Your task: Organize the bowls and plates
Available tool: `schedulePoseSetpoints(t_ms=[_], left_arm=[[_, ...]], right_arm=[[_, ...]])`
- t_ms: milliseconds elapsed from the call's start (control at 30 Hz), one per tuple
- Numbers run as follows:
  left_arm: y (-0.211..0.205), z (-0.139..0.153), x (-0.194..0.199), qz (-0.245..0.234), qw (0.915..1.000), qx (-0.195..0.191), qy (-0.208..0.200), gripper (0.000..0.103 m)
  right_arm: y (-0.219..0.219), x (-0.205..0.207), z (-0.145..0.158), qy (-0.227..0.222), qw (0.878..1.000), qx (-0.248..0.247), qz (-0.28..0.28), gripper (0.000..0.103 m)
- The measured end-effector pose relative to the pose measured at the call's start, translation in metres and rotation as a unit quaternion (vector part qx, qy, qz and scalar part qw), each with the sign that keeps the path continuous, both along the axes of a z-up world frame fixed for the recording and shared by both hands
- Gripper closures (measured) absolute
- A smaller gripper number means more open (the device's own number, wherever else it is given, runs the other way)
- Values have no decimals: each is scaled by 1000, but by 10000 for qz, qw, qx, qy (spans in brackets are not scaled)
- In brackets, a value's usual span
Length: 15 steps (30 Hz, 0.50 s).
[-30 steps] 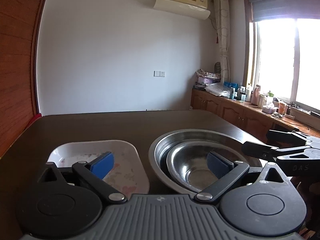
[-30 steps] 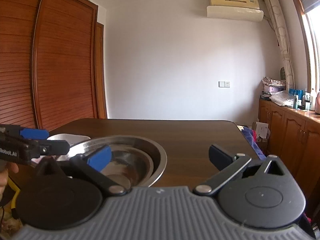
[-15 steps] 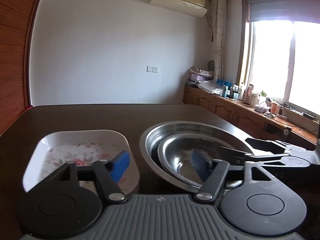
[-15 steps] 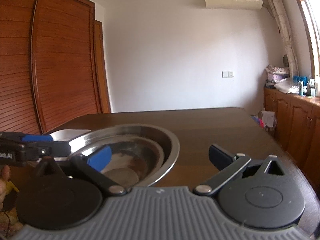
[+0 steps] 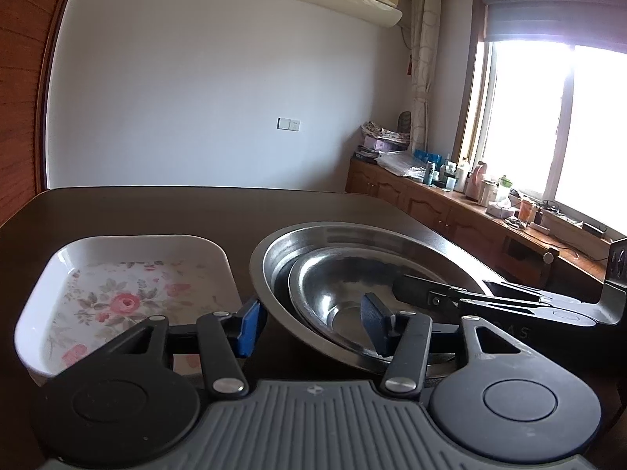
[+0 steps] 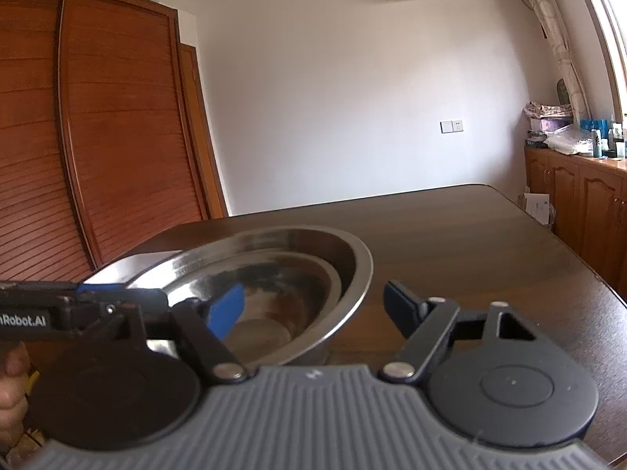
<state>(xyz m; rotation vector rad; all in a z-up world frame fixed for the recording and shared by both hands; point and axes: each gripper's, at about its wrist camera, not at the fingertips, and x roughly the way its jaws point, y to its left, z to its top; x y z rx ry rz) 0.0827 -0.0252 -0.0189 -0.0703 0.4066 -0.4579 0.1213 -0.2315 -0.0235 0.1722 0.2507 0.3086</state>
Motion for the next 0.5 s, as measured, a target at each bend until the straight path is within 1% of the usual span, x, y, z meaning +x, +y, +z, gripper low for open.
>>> schedulePoseSetpoints(t_ms=[67,133,200,300,400,500], left_arm=[[0,0,0,-10,10000,-38,13,21],[0,0,0,-6,10000,-43,8,21],[-1,0,0,-1,10000,-29,-10,21],[-1,0,0,11,10000,-12,-22,21],[-2,0,0,17,10000,-11,-24,21],[-2,-1,0,18,10000,9,-58,21]], right_arm=[[0,1,1,22,10000,41,36,38],[1,0,1,30,10000,68,58,48],[2,-1,2,17,10000,34,14,50],[2,-2,3,-17,10000,-17,-94,56],[0,-2,3,11,9999,49,-112,60],[1,-2,3,-2,9999,33,-131,61]])
